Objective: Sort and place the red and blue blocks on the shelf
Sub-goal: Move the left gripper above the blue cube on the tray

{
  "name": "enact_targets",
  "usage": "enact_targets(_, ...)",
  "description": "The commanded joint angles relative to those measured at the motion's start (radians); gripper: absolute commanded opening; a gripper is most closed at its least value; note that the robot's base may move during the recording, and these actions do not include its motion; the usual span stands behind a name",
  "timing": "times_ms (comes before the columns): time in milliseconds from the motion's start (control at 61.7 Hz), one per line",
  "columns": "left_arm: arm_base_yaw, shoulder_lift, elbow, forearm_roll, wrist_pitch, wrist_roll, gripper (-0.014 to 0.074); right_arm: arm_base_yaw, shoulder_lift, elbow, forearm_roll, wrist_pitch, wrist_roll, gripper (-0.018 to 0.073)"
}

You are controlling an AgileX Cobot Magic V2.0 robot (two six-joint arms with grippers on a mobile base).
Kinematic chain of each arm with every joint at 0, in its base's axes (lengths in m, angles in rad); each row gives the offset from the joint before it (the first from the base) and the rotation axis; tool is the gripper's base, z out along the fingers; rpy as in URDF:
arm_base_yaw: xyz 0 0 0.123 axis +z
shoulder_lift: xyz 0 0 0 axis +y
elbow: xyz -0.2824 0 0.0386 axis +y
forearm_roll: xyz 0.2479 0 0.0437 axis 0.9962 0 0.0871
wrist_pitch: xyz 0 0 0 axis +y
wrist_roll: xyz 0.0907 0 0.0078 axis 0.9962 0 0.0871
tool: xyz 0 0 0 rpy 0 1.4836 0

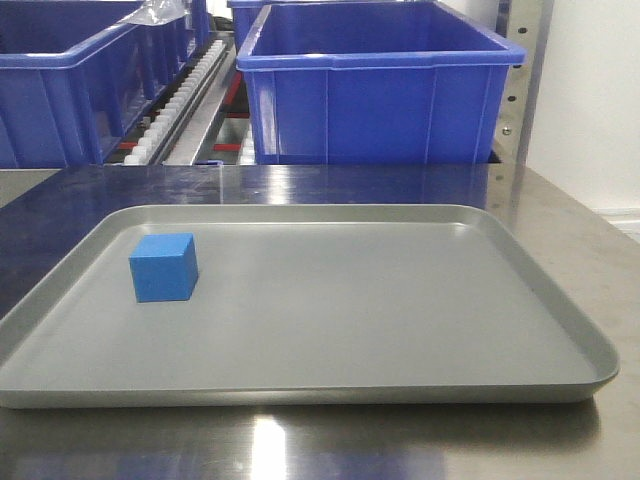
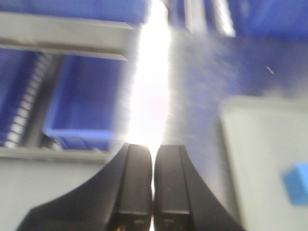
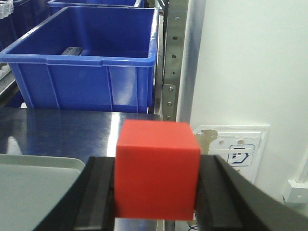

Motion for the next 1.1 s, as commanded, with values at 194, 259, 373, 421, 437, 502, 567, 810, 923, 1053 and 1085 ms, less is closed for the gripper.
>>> enact_targets(194,-0.242,0.295,-0.246,0.028,0.138,-0.019,0.0122,-0.007,0.004,-0.029,-0.006,-0.085,0.0,0.0046)
enact_targets(259,-0.275,0.351,-0.297,0.036,0.175,-0.038,0.0122,-0.007,0.004,-0.029,-0.006,-0.085,0.0,0.0046)
enact_targets(373,-0.343,0.475,-0.407,0.079,0.266,-0.149,0.0155,-0.007,0.004,-0.029,-0.006,-0.085,0.0,0.0046)
enact_targets(421,-0.369,0.515,-0.456,0.081,0.301,-0.174,0.0203,-0.007,0.004,-0.029,-0.006,-0.085,0.0,0.0046)
enact_targets(437,-0.376,0.528,-0.47,0.081,0.311,-0.179,0.0237,-0.007,0.004,-0.029,-0.006,-0.085,0.0,0.0046)
enact_targets(502,-0.407,0.584,-0.531,0.081,0.355,-0.228,0.037,-0.007,0.004,-0.029,-0.006,-0.085,0.0,0.0046)
enact_targets(567,-0.433,0.638,-0.591,0.081,0.406,-0.304,0.0511,-0.007,0.004,-0.029,-0.006,-0.085,0.0,0.0046)
enact_targets(810,-0.49,0.824,-0.82,0.076,0.701,-0.384,0.0689,-0.007,0.004,-0.029,-0.006,-0.085,0.0,0.0046)
enact_targets(923,-0.503,0.875,-0.896,0.076,0.768,-0.445,0.0689,-0.007,0.004,-0.029,-0.006,-0.085,0.0,0.0046)
enact_targets(1053,-0.508,0.913,-0.937,0.076,0.814,-0.5,0.0689,-0.007,0.004,-0.029,-0.006,-0.085,0.0,0.0046)
enact_targets(1085,-0.508,0.921,-0.94,0.078,0.816,-0.521,0.0689,-0.007,0.004,-0.029,-0.006,-0.085,0.0,0.0046)
